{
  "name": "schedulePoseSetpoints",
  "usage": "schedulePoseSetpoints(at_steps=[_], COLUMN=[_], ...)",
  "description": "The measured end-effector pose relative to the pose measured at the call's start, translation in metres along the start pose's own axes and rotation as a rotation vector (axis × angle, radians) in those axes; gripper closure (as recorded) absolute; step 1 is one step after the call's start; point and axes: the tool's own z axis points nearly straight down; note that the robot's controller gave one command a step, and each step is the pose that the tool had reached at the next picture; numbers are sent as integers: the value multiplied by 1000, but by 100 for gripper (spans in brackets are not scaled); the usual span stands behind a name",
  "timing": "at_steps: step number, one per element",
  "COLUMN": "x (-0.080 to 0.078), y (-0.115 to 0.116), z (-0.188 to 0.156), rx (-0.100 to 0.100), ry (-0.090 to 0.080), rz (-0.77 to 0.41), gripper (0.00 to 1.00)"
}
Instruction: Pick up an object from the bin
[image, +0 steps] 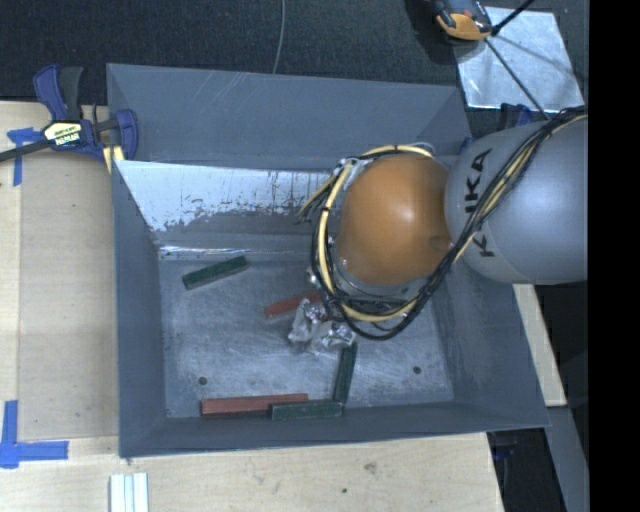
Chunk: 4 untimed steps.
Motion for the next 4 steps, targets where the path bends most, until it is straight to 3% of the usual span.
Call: schedulePoseSetpoints(at_steps=[1,2,3,4], x=[-3,-3,-47,-46], y=[-1,0,-38,-39], z=[-60,-52,29,29], rx=[8,6,12,12], ry=[-7,-5,-30,-30], rz=[10,12,-82,-81], gripper=[0,0,100,100])
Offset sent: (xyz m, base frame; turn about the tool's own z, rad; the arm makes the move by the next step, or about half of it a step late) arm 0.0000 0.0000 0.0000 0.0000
